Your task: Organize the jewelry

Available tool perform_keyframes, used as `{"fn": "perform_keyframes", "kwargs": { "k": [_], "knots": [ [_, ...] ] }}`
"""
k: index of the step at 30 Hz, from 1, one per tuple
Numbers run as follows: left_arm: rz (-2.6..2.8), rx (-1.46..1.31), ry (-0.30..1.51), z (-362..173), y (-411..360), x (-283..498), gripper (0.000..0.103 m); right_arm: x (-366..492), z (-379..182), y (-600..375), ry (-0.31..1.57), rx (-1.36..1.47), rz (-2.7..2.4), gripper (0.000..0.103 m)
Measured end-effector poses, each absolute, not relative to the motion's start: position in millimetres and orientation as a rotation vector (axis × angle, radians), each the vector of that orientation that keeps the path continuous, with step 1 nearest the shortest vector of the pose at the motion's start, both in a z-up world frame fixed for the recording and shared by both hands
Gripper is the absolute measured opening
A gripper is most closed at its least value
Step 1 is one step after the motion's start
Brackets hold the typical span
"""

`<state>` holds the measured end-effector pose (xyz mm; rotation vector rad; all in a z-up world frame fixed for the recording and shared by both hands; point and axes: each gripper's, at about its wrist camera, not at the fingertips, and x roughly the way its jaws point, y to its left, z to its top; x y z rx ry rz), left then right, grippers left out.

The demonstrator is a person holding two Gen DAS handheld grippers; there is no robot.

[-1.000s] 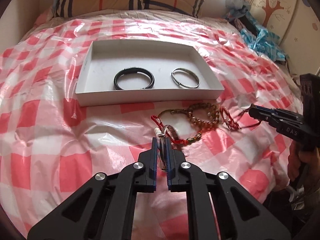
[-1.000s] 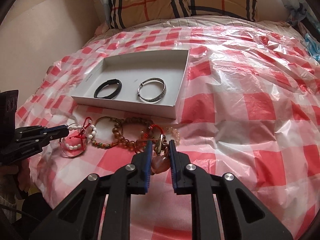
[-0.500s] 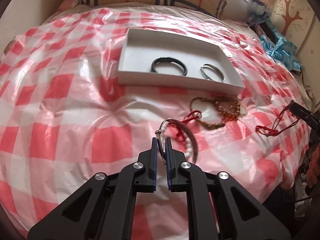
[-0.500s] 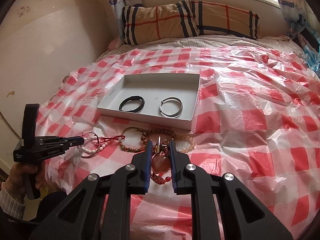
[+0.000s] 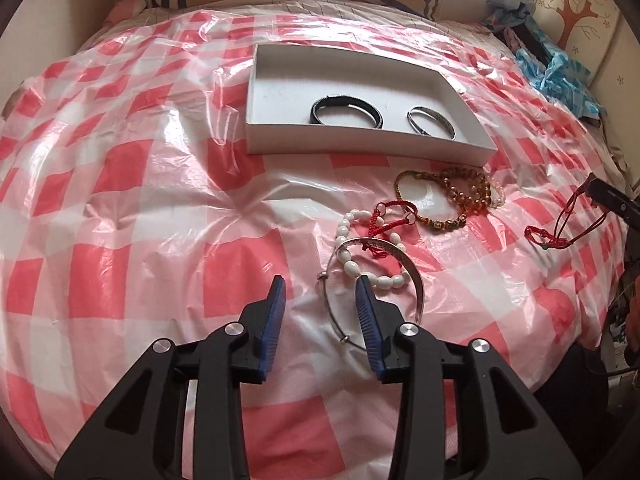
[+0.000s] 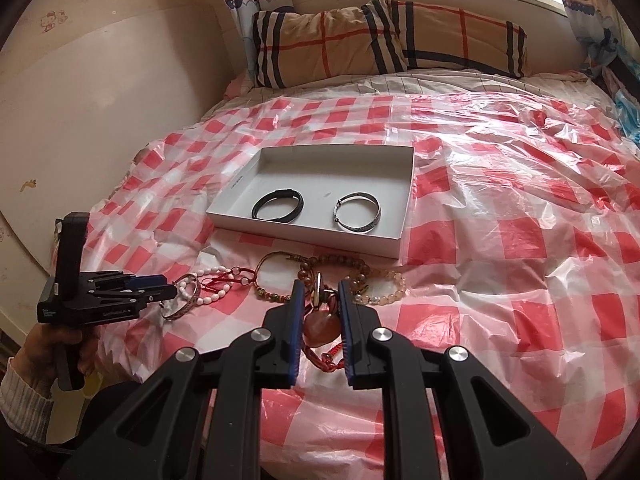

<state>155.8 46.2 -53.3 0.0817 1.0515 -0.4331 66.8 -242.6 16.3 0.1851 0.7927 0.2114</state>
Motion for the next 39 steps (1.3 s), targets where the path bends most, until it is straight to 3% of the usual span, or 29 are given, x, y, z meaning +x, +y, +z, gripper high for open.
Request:
{"fn": "perform_keyframes", "kwargs": {
  "k": [3,5,19,39],
  "knots": [
    [-0.442,0.094,1.057,-55,39,154,0.007,68,17,-240,0.79,0.185,0.22,0.017],
    [-0.443,0.09,1.038,-49,37,151,0.004,68,19,-238,0.784,0.188,0.226,0.017],
    [-0.514,-0.063,0.843,20,35,144,0.003,88,32,-231,0.712,0.214,0.258,0.017],
    [-0.547,-0.086,0.768,23,-24,211,0.004,161,39,-238,0.639,0.24,0.272,0.017]
  ]
}}
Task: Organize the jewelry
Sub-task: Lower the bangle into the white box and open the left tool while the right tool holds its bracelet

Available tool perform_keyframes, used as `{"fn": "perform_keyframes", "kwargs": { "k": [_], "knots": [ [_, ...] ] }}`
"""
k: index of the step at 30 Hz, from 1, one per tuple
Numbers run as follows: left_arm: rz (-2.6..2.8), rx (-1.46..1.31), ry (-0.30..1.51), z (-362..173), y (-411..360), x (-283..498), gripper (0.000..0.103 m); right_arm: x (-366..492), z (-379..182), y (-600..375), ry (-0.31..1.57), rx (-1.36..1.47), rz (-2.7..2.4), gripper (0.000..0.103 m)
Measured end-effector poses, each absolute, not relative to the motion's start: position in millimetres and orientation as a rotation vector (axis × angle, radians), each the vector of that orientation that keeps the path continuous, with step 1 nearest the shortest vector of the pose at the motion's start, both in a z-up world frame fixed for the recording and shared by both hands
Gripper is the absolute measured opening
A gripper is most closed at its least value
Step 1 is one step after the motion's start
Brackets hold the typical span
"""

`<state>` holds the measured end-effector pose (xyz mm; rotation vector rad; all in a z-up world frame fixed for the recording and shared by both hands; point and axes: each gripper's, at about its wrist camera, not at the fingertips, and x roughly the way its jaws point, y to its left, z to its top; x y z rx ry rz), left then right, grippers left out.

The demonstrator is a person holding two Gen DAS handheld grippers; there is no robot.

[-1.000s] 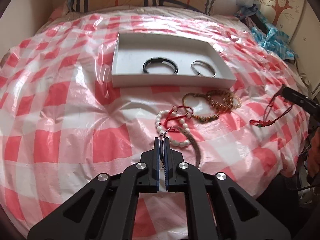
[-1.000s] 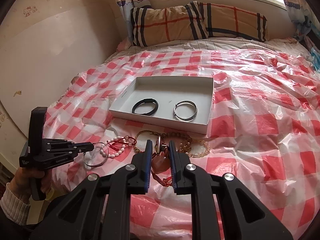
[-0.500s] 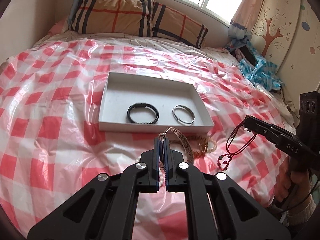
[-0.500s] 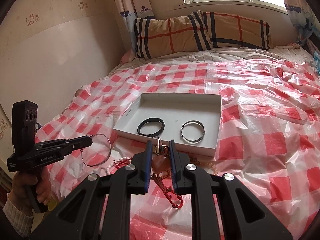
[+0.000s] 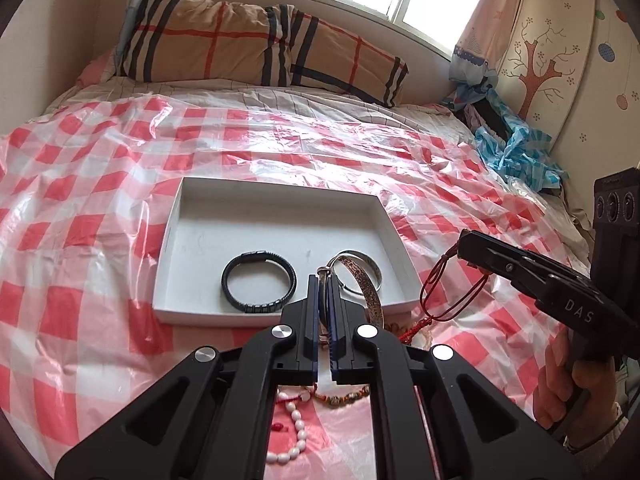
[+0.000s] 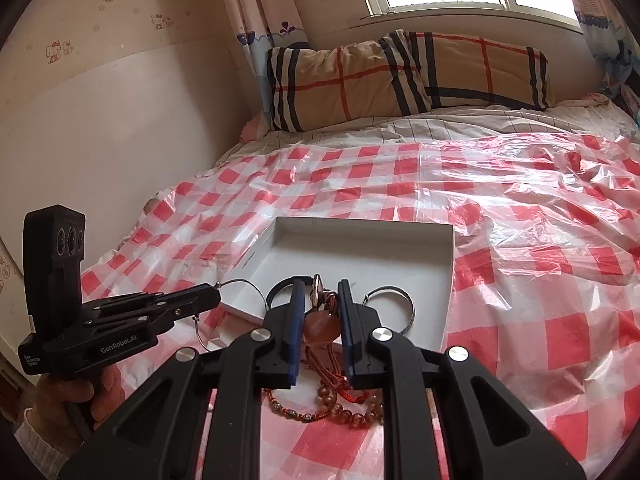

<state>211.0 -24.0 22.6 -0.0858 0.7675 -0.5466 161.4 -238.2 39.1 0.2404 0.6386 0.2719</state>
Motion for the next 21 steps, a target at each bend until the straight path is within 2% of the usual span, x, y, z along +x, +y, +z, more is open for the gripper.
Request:
{"fn": "perform_keyframes", "kwargs": {
  "k": [7,10,12,13,15,18,21],
  "knots": [
    [-0.545,-0.093,0.769,16,-30,228,0.004,171,43,-243,0.614,0.3,0.352,0.017],
    [-0.54,-0.104,0.777,11,-28,230,0.004,176,28,-227,0.698,0.114,0.222,0.017],
    [-0.536,-0.113,0.791,6,-27,232,0.004,189,0,-239,0.827,0.233,0.277,0.017],
    [-0.539,-0.114,0.793,5,-27,231,0.004,186,-4,-246,0.827,0.306,0.302,0.017],
    [-0.541,-0.102,0.788,5,-28,229,0.004,173,5,-244,0.787,0.26,0.292,0.017],
    [-0.541,-0.11,0.789,5,-28,229,0.004,163,10,-253,0.757,0.406,0.451,0.017],
    [-0.544,-0.113,0.786,7,-28,227,0.004,161,11,-258,0.754,0.404,0.489,0.017]
  ]
}}
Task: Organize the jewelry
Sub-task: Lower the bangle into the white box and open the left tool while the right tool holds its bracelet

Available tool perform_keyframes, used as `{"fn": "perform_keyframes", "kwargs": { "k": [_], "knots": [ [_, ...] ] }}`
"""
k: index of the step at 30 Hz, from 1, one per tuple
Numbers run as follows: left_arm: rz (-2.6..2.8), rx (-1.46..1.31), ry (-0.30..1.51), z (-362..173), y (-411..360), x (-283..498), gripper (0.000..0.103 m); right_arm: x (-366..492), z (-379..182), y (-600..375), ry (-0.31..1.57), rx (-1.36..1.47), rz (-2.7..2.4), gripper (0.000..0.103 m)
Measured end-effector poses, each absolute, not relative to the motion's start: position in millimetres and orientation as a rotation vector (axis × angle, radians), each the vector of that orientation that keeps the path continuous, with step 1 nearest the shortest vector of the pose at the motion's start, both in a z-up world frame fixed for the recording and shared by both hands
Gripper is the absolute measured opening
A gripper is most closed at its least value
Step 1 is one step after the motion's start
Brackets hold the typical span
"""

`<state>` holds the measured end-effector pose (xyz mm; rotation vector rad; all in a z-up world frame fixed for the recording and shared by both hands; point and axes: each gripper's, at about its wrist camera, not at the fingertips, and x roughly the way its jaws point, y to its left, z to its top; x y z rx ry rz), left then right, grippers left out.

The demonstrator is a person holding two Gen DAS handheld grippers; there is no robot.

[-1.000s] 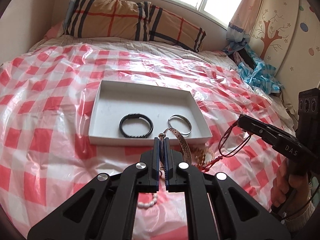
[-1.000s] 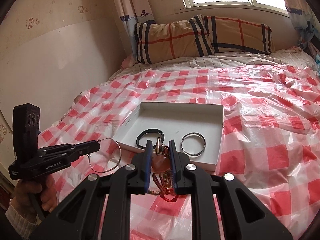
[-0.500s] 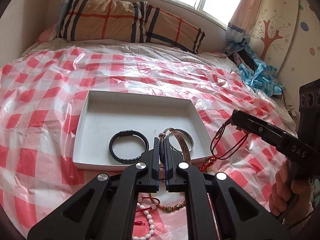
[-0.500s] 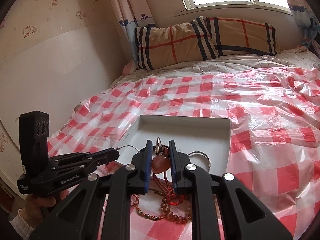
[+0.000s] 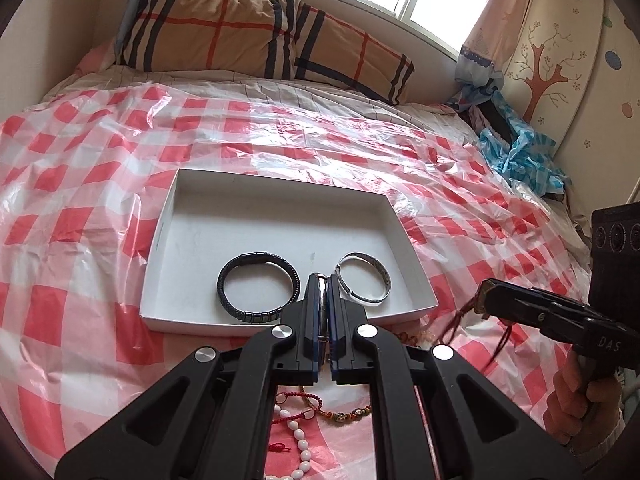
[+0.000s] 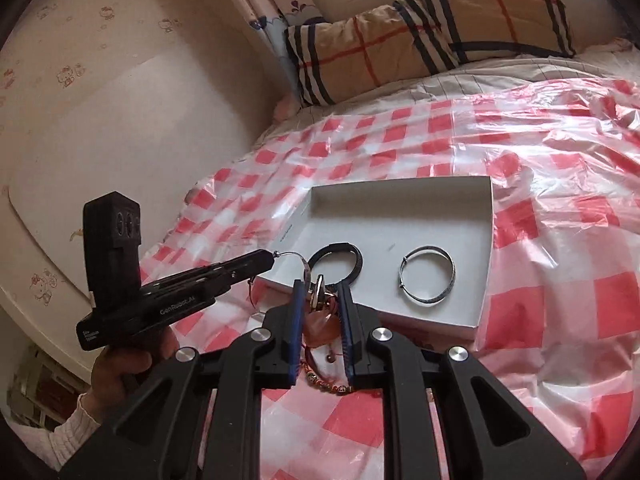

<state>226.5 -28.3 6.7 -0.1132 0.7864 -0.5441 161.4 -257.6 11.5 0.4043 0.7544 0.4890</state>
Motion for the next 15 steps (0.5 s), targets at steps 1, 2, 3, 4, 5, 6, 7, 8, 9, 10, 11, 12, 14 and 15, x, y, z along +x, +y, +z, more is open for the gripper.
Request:
{"fn": "perform_keyframes", "kwargs": {
  "k": [1,2,3,4,5,6,7,8,9,10,11,12,14,15],
  "knots": [
    [-0.545,-0.112,0.785,8,-29,226,0.004,165,8,-256,0.792,0.317,0.36,0.017],
    [-0.546,-0.113,0.785,8,-28,226,0.004,169,2,-254,0.835,0.222,0.263,0.017],
    [-0.546,-0.116,0.786,8,-28,226,0.004,173,-5,-261,0.882,0.348,0.375,0.017],
    [-0.546,-0.115,0.784,9,-28,226,0.004,171,-7,-263,0.889,0.468,0.515,0.017],
    [-0.547,-0.109,0.782,9,-28,226,0.004,162,4,-259,0.833,0.452,0.557,0.017],
    [-0.547,-0.106,0.781,9,-28,226,0.004,156,12,-252,0.81,0.362,0.506,0.017],
    [-0.548,-0.11,0.783,9,-28,228,0.004,156,14,-249,0.809,0.314,0.462,0.017],
    [-0.549,-0.118,0.786,8,-28,229,0.004,158,12,-251,0.811,0.318,0.437,0.017],
    [-0.552,-0.129,0.791,7,-28,230,0.004,164,7,-256,0.822,0.355,0.428,0.017],
    [-0.556,-0.136,0.793,6,-28,231,0.004,169,2,-261,0.832,0.387,0.414,0.017],
    [-0.561,-0.137,0.793,6,-28,232,0.004,173,-1,-263,0.829,0.395,0.393,0.017],
    [-0.565,-0.134,0.792,6,-29,232,0.004,176,-3,-265,0.824,0.401,0.389,0.017],
    [-0.57,-0.13,0.789,6,-31,233,0.004,183,-4,-263,0.81,0.419,0.389,0.017],
    [-0.572,-0.134,0.789,6,-32,235,0.004,188,-4,-262,0.805,0.424,0.391,0.017]
  ]
}}
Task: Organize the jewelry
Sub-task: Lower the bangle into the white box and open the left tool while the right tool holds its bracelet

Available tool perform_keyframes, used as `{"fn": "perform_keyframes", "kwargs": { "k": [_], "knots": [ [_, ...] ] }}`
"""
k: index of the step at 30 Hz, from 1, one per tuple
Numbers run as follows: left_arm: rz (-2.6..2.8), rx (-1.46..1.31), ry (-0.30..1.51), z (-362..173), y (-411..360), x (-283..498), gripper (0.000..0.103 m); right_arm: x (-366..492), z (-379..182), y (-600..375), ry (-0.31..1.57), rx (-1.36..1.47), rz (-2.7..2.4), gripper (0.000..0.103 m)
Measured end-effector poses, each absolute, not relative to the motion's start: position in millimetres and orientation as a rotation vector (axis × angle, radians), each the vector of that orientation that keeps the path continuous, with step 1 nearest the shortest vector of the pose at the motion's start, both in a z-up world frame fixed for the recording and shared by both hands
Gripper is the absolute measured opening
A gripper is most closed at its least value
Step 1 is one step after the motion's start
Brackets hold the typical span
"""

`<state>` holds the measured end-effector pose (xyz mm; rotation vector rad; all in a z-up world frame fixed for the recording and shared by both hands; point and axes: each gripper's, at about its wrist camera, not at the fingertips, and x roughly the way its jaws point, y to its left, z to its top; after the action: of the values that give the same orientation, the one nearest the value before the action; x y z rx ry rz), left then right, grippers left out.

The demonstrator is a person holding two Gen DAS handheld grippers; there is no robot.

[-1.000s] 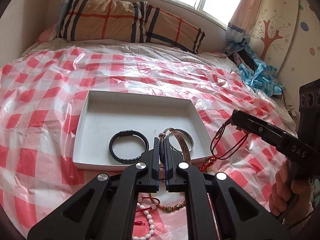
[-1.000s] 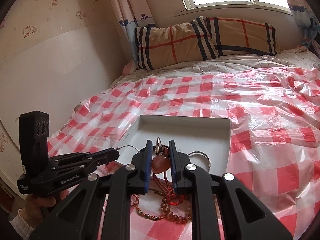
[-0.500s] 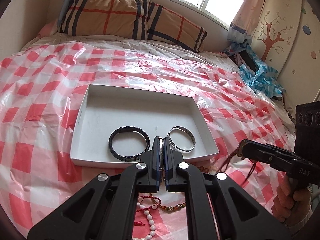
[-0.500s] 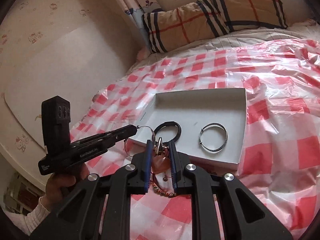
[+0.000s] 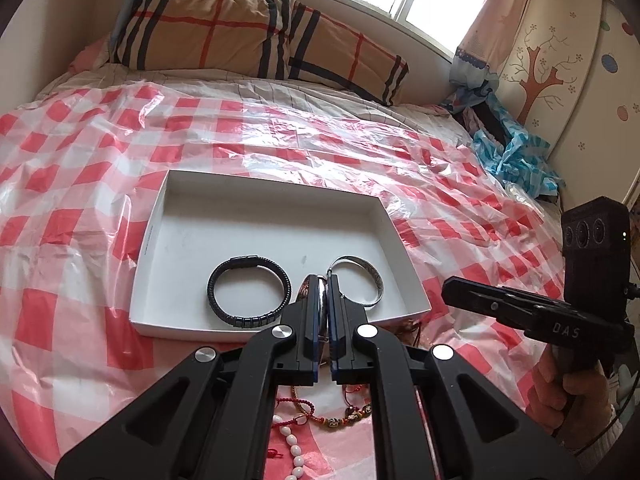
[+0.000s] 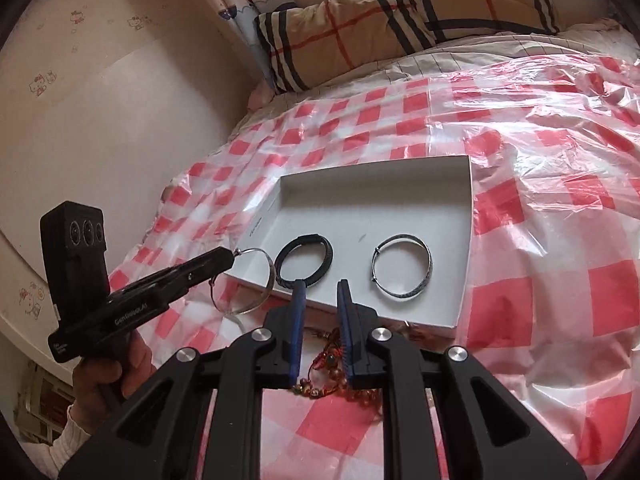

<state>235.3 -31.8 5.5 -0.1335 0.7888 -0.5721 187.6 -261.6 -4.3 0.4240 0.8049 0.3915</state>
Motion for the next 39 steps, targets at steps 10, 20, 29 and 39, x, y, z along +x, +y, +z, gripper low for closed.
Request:
{"fn": "perform_keyframes", "kwargs": {
  "k": [10,20,29,39],
  "knots": [
    [-0.58,-0.14,0.774,6,-39,251,0.004,189,-7,-256,0.858,0.29,0.294,0.042],
    [-0.595,-0.132,0.784,-1,-48,251,0.004,192,-72,-260,1.01,0.21,0.194,0.02],
    [-0.59,-0.14,0.786,-3,-49,257,0.004,176,-44,-268,0.925,0.246,0.229,0.002],
    [-0.596,-0.147,0.783,-3,-48,257,0.004,194,-71,-257,1.057,0.201,0.226,0.002]
  ]
}}
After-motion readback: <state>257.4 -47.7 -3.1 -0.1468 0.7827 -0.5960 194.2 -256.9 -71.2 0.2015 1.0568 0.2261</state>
